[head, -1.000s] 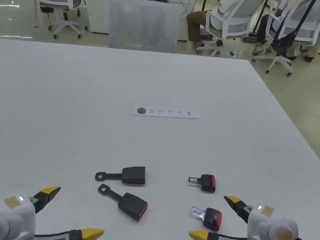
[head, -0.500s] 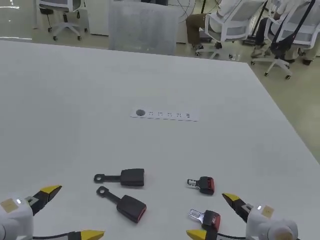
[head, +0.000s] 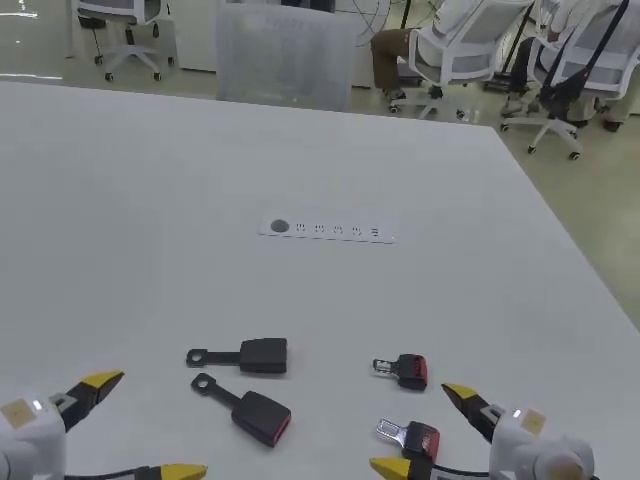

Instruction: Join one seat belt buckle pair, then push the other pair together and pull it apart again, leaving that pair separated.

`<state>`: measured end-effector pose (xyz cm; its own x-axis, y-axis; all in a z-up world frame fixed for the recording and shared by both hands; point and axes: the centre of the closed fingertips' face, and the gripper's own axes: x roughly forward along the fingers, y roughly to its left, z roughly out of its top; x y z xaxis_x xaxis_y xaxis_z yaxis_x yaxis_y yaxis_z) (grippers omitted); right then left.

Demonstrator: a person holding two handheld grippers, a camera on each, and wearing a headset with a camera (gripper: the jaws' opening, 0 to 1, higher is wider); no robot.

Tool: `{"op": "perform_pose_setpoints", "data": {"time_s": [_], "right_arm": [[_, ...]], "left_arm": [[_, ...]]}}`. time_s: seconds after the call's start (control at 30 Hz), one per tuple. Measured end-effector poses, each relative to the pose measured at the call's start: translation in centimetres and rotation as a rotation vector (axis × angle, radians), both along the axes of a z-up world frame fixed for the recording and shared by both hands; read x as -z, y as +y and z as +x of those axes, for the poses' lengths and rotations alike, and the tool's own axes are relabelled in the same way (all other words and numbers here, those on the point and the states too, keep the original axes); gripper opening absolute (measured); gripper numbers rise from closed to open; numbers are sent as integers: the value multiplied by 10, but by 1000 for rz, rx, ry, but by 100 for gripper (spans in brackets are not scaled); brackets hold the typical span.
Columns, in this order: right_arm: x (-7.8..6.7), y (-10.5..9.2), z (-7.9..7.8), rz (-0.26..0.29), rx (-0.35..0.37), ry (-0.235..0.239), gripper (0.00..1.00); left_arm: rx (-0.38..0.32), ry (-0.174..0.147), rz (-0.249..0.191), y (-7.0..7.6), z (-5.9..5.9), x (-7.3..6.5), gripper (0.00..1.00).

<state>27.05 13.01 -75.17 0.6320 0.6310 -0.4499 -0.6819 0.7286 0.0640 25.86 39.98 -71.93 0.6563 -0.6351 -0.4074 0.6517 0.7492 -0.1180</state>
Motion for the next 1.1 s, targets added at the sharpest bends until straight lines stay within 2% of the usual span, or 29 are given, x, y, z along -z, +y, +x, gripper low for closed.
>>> {"op": "perform_pose_setpoints", "data": {"time_s": [0.63,1.1], "right_arm": [[7,-2,-2,-17,-7,20,93],[10,-9,0,-24,7,30,93]], "left_arm": [[5,12,1,1,3,5,100],[18,17,-1,-5,5,5,100]]}}
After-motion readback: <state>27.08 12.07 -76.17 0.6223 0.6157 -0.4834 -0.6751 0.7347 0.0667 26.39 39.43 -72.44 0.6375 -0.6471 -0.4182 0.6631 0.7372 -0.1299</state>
